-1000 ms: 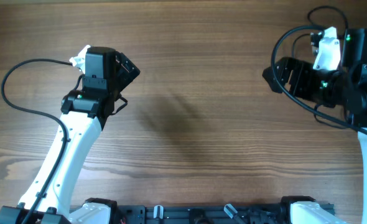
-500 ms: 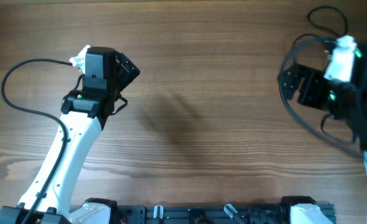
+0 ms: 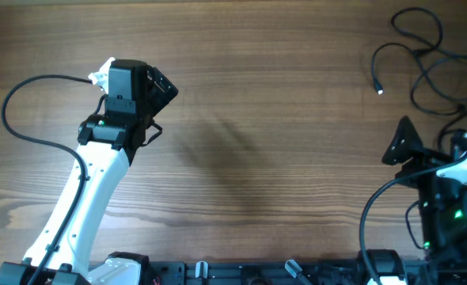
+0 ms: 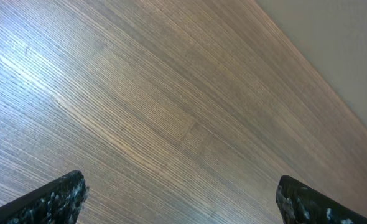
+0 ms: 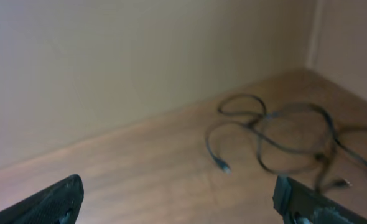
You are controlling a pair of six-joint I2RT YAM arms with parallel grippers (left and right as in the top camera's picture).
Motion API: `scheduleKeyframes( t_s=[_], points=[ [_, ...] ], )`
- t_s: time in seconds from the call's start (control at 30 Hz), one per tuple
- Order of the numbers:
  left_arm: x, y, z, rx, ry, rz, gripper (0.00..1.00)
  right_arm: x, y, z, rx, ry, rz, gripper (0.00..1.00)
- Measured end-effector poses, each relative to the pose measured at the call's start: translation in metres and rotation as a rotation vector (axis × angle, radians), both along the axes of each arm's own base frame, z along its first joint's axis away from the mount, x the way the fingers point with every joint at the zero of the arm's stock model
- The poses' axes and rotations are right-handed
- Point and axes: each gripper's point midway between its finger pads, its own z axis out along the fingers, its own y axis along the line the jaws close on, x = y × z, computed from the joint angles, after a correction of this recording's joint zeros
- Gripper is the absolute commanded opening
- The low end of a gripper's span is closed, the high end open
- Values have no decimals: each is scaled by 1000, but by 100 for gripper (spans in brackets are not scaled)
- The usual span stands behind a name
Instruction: Untangle cables
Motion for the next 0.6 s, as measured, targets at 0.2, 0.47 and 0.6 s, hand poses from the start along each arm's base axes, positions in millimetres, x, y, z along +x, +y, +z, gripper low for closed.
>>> scheduleKeyframes(
  t_s=[0.2,0.47,0.6],
  points=[
    [0,0,0,1,0,0,100,1,-7,4,36,-328,-47,100],
    [0,0,0,0,1,0,100,7,-17,-74,574,-492,-125,100],
    [0,0,0,0,0,0,100,2,-36,-151,1019,-441,-359,100]
  ],
)
